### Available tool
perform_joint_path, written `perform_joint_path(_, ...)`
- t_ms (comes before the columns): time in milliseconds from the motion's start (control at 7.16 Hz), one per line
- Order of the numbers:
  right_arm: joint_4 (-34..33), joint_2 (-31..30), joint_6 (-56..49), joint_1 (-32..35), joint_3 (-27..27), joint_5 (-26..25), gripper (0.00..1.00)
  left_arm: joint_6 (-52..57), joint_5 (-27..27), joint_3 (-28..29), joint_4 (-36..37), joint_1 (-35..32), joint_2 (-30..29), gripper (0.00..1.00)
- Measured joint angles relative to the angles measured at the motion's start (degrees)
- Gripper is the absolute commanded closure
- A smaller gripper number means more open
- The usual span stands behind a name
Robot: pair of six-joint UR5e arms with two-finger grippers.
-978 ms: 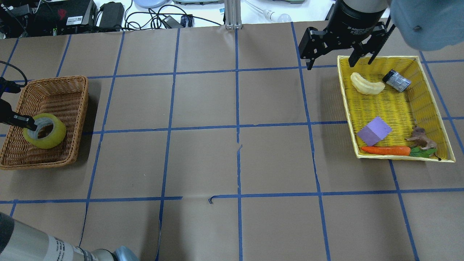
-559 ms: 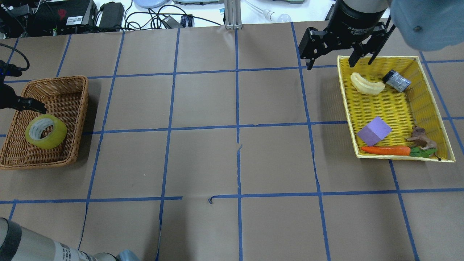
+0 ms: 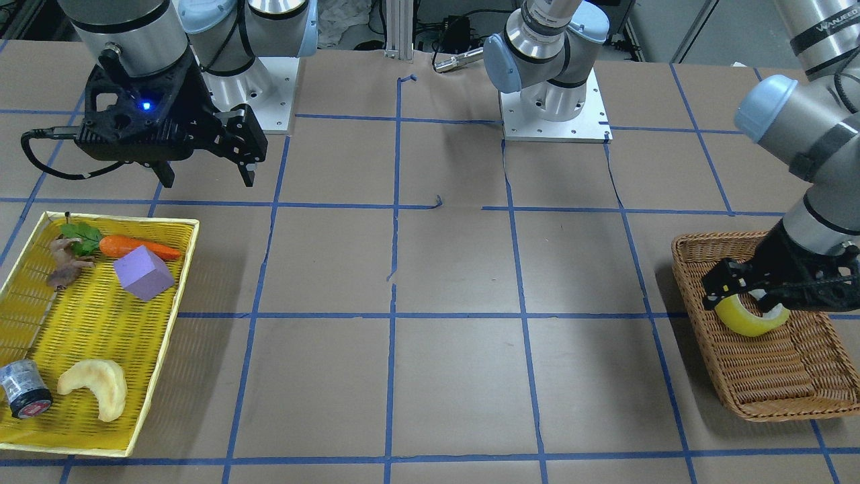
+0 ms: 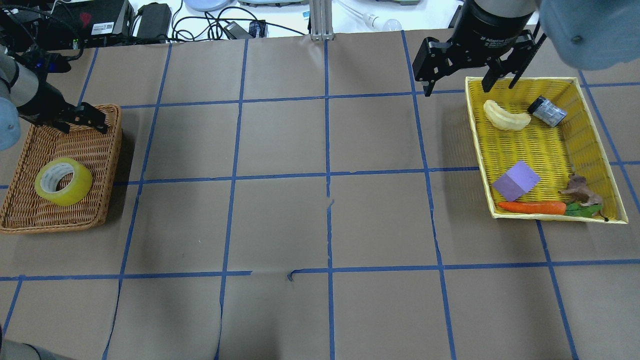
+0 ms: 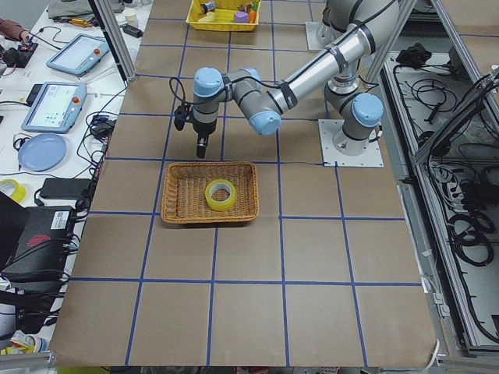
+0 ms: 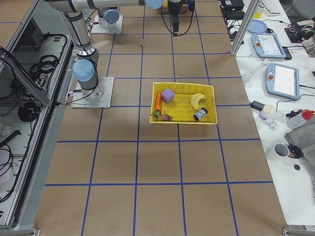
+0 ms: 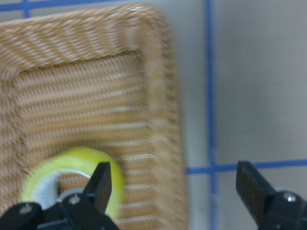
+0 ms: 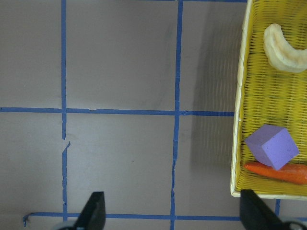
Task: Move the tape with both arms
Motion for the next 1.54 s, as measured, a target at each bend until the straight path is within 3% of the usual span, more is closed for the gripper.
perform_joint_path(559, 0.1, -0.1, 0.0, 0.0, 0.0, 0.1, 0.0, -15.9, 0.9, 1.4, -11.6, -14.3, 6.3, 0.01)
perform_joint_path(838, 0.0, -0.2, -2.1, 0.1, -0.2, 0.1, 0.0, -20.1, 1.6, 6.4, -20.4, -20.3, 7.0, 0.01)
perform_joint_path(1118, 0.0, -0.4, -3.8, 0.1, -0.2, 0.2, 0.0, -24.3, 1.9, 11.6, -27.3, -24.3, 7.2, 0.01)
perform_joint_path(1537, 0.1, -0.8, -4.1, 0.1, -0.2, 0.7, 0.0, -26.4, 1.6, 13.4, -30.9, -26.5, 9.5, 0.01)
